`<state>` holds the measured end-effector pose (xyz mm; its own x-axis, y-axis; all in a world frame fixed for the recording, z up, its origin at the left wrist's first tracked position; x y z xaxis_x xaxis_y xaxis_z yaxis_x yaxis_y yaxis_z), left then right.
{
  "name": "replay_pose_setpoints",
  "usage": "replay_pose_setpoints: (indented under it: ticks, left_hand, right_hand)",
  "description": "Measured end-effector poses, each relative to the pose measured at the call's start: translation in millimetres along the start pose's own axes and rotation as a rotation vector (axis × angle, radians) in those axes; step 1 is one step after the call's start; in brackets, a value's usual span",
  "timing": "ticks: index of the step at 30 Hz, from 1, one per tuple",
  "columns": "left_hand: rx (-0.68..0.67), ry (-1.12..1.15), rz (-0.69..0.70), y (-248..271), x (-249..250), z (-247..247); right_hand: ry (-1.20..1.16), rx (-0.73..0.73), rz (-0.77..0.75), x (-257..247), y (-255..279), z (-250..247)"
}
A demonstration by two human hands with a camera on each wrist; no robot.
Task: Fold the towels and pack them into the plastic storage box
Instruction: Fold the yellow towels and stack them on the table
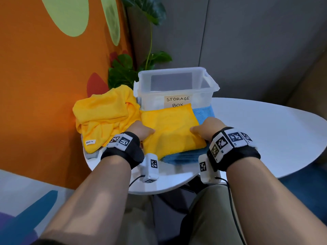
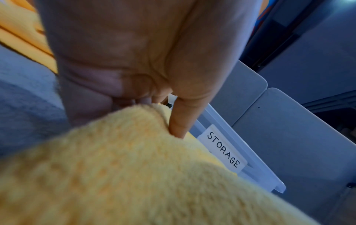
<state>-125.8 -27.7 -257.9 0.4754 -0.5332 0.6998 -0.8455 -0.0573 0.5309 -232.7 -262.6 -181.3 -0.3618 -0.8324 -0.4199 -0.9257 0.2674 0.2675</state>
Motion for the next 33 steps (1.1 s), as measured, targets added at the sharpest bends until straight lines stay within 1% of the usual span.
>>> replay_pose_setpoints:
  ticks: [3,5,7,10,11,12,13,16,20,26,30,33]
  left_hand:
    - [-0.001,-0.041,0.026,8.6,6.8,-2.7]
    - [0.021,-0.06,0.052,8.6,10.3,-6.7]
    - [0.043,-0.094,0.057,5.7,10.7,-9.4]
    - [0.021,-0.067,0.068,2.1,9.9,-8.6]
    - [0.015,-0.063,0.074,3.0,10.7,-7.6]
    - [0.013,-0.061,0.077,0.8,10.0,-6.9]
    - [0.009,-0.064,0.091,2.5,11.6,-6.1]
    - [0.003,-0.053,0.113,6.3,15.1,-5.7]
    - [0.059,-0.047,0.14,9.6,17.2,-11.8]
    - [0.056,-0.056,0.171,16.1,23.6,-12.7]
    - [0.017,-0.015,0.18,23.7,30.6,-10.1]
    - [-0.018,0.074,0.187,36.8,43.1,-4.9]
  right_hand:
    - [-0.025,-0.008,0.005,-1.0,-0.9,3.1]
    - [-0.038,-0.015,0.021,0.0,-2.5,5.3]
    - [-0.037,-0.028,0.006,-2.7,-4.7,5.9]
    - [-0.025,-0.033,-0.032,-5.3,-3.5,2.2]
    - [-0.011,-0.032,-0.023,-5.4,-0.7,1.5]
    - [0.015,-0.016,-0.031,-5.7,-2.9,1.9]
    - [-0.035,0.015,-0.007,-3.8,-3.6,1.7]
    - [-0.194,0.049,0.011,-0.8,-3.0,7.1]
    - [-0.247,0.055,-0.018,-4.7,-9.9,11.1]
    - [-0.412,0.133,-0.091,-7.1,-9.3,3.8]
    - [-0.38,0.158,-0.172,-11.5,-8.2,-6.2]
    - [-0.36,0.233,-0.162,-7.9,-6.4,-19.8]
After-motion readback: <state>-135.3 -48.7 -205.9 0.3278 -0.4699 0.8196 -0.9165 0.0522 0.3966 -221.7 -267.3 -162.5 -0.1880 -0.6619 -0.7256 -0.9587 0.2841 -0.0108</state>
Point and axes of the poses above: each hand's wrist, its own y-axis away from the middle knuckle, its own z-axis out of the palm, x = y × z, the point moved 9 cm from there along -y, towards the middle knuckle, and after that the axes turned 11 degrees about -z, right-handed, at the moved point
